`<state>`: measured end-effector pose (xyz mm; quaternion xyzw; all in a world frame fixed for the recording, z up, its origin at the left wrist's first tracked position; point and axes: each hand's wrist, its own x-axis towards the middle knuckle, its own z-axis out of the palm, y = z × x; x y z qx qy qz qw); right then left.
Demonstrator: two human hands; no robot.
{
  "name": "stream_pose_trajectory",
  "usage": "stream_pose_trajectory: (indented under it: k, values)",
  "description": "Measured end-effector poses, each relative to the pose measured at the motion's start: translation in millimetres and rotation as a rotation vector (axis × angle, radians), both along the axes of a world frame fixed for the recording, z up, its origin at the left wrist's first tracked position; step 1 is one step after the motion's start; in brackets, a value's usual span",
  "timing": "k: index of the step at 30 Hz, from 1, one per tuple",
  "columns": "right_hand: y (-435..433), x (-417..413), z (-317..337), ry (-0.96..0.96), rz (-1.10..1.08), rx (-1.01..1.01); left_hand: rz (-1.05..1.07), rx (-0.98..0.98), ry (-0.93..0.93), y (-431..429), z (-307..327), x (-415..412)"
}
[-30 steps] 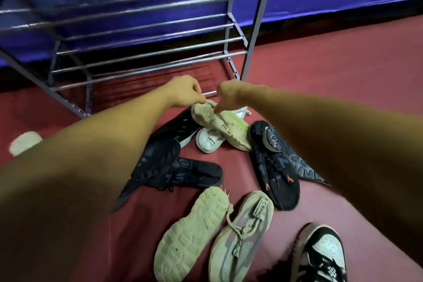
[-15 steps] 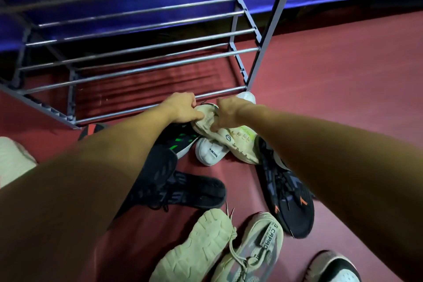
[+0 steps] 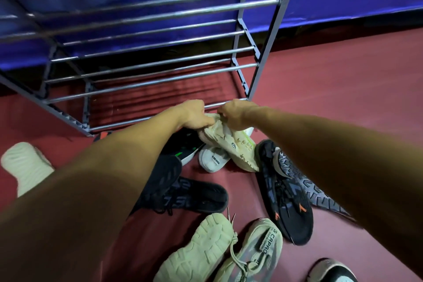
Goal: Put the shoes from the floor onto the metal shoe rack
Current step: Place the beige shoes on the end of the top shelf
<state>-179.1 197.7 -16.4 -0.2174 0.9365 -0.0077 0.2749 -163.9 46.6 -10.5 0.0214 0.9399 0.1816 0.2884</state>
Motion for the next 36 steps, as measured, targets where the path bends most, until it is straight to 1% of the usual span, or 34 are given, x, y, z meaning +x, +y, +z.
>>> stream_pose_trajectory:
  k: [7,11,13,16,20,22,24,26,28,30,36]
  values:
    - [-20.8,37.8,82.7,0.094,0.058,-0.010,0.084,-0.018,0.111,-23.5,88.6,39.3]
    - [-34.1,59.1,139.6,0.202,0.045,-0.045,0.197,-0.007,0.198,-38.5,140.4,58.6]
    - [-38.0,72.8,165.3,0.238,-0.006,-0.086,0.283,0.048,0.227,-43.4,161.3,70.6]
    - [-41.2,91.4,192.0,0.328,-0.085,-0.192,0.483,0.184,0.282,-49.8,183.9,91.2]
    - [-49.7,107.5,230.5,0.411,-0.074,-0.290,0.753,0.518,0.328,-56.4,198.3,115.5]
    - [-54.3,109.7,250.0,0.462,-0.112,-0.361,0.835,0.642,0.325,-55.0,204.2,121.5]
    - [-58.0,110.4,261.3,0.502,-0.150,-0.424,0.915,0.806,0.275,-51.0,211.1,124.1]
    - [-57.4,111.3,265.7,0.550,-0.181,-0.447,0.935,0.926,0.178,-46.5,216.7,125.8]
    - [-51.0,110.8,268.4,0.620,-0.195,-0.453,0.912,0.995,0.062,-42.6,219.5,126.8]
    - [-41.0,109.6,271.7,0.660,-0.216,-0.493,0.894,1.069,-0.016,-37.7,221.5,128.7]
    - [-15.3,113.5,279.9,0.754,-0.267,-0.654,0.905,1.248,-0.041,-17.9,232.6,132.5]
